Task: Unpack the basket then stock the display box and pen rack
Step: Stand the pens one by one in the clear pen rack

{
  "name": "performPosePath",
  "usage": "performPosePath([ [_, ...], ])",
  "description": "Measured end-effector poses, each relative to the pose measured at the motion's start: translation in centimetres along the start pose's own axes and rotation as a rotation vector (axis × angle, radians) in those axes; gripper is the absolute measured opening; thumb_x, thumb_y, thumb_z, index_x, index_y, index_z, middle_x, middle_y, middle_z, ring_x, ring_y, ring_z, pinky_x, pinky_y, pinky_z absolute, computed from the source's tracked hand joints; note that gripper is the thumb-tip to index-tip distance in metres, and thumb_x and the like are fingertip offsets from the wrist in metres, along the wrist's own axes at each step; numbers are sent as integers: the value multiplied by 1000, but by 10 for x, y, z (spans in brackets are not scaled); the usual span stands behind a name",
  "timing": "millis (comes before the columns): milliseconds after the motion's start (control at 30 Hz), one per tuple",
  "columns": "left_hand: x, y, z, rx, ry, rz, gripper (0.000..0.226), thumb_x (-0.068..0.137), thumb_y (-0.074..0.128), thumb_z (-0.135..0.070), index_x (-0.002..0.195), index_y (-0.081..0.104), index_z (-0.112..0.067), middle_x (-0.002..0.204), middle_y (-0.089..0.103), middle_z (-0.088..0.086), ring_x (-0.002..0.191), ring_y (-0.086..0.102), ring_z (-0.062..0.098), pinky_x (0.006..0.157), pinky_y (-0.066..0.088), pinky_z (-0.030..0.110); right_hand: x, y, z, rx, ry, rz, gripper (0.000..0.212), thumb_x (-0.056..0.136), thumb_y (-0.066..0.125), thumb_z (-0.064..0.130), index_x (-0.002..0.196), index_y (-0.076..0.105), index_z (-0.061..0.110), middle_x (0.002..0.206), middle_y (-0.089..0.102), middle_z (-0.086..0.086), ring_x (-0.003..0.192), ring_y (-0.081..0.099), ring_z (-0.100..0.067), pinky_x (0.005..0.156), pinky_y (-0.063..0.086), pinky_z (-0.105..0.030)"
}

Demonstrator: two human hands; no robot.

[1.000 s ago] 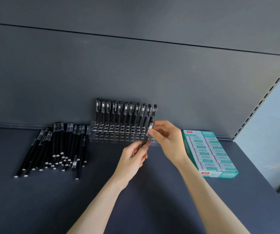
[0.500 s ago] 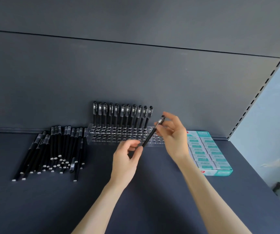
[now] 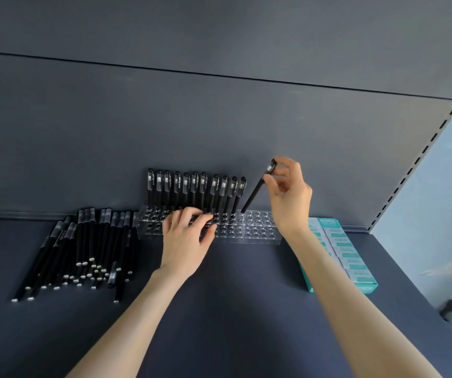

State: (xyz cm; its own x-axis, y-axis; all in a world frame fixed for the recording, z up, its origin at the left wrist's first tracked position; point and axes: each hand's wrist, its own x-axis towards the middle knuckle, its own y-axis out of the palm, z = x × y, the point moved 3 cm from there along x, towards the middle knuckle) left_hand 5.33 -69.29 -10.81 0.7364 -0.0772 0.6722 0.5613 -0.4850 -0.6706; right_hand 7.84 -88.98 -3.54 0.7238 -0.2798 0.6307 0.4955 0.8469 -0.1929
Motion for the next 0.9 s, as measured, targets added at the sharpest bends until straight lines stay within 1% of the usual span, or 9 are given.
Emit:
performPosePath([
  [67, 1, 1, 1, 3, 10, -19, 21, 75, 80, -18, 94, 75, -12, 93, 65, 6, 84, 62, 31, 86, 44, 49, 0, 5, -4, -17, -9, 15, 32, 86, 61, 3, 112, 56, 21, 86, 60, 17, 72, 59, 1, 70, 42, -4],
  [100, 2, 1, 1, 5, 15, -31, 20, 75, 80, -18, 93, 75, -12, 91, 65, 6, 82, 62, 31, 85, 44, 48, -1, 7, -5, -28, -23, 27, 32, 85, 61, 3, 112, 57, 20, 85, 60, 17, 73, 59, 0, 70, 42, -4],
  [233, 0, 3, 2, 14, 31, -62, 18, 76, 80, -19, 92, 75, -12, 89, 65, 5, 79, 61, 30, 83, 45, 47, -7, 17, -9, -90, -91, 79, 30, 84, 61, 0, 112, 59, 13, 89, 59, 5, 76, 57, -3, 70, 43, -5],
  [400, -1, 3, 3, 22, 38, -72, 17, 77, 78, -20, 92, 75, -13, 89, 66, 4, 78, 61, 29, 83, 46, 46, -14, 21, -12, -144, -79, 111, 30, 86, 61, 3, 113, 58, 16, 90, 58, 7, 76, 57, -6, 75, 51, -24],
  [567, -1, 3, 3, 25, 42, -63, 18, 76, 79, -19, 92, 75, -13, 89, 66, 4, 78, 61, 30, 83, 46, 47, -12, 22, -11, -192, -40, 152, 30, 87, 61, 5, 114, 58, 19, 90, 57, 9, 75, 57, -6, 78, 53, -30],
  [733, -1, 1, 1, 16, 23, -29, 17, 75, 80, -17, 91, 76, -12, 87, 66, 5, 77, 62, 31, 83, 47, 47, -17, 25, -10, -231, -28, 181, 29, 86, 60, 4, 110, 59, 20, 83, 57, 10, 74, 59, -16, 76, 53, -37],
  [833, 0, -3, -1, 2, 15, 8, 18, 75, 80, -13, 92, 76, -10, 88, 67, 6, 77, 63, 32, 83, 47, 49, -20, 23, -9, -246, 9, 179, 30, 87, 58, 3, 112, 58, 20, 86, 60, 8, 76, 61, -19, 77, 53, -40],
  [900, 1, -6, -2, 1, 10, 42, 19, 76, 79, -12, 94, 75, -8, 90, 67, 7, 80, 63, 33, 85, 47, 51, -22, 21, -6, -260, 11, 181, 33, 86, 57, 3, 115, 58, 19, 93, 63, 3, 78, 62, -20, 78, 53, -42],
])
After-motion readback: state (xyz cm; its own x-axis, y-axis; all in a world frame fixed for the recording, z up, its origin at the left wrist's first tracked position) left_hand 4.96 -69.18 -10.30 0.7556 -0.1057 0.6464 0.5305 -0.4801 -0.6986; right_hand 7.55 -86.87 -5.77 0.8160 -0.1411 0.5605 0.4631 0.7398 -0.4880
